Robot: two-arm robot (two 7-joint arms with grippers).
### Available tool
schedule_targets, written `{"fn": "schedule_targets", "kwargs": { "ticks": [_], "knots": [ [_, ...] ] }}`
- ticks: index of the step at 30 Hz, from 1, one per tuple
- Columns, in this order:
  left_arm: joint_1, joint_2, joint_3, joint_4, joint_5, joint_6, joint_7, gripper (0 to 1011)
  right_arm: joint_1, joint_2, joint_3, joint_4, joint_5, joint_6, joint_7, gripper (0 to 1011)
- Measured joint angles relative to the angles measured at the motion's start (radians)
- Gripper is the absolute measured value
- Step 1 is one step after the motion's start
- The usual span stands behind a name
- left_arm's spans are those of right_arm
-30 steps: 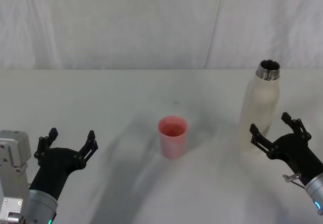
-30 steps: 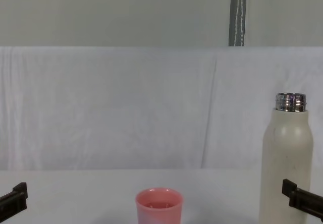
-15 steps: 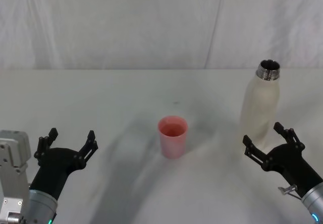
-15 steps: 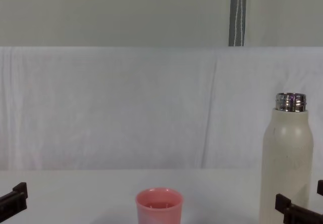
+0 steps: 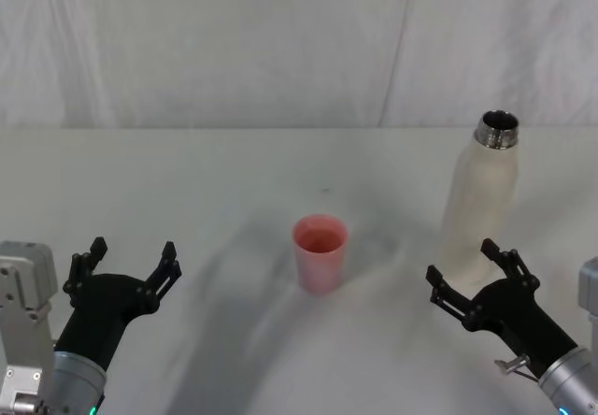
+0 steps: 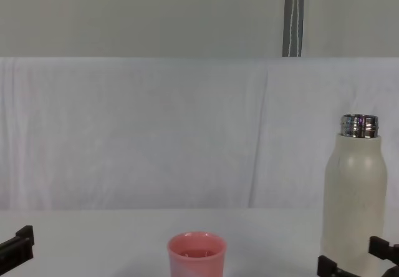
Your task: Grasp the thermos with one hand and pour water into the cup lid.
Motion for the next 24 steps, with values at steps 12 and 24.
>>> {"fn": "schedule_targets", "kwargs": {
  "ticks": [12,24],
  "knots": [
    [0.000,0.000,0.000,0.000,0.000,0.000,0.000,1001,0.008,0.000,-0.016,0.014,0.003,0.002,0.005,1001],
    [0.000,0.000,0.000,0.000,0.000,0.000,0.000,1001,0.008,-0.001,-0.014,0.013,0.003,0.002,0.004,1001]
  ]
}}
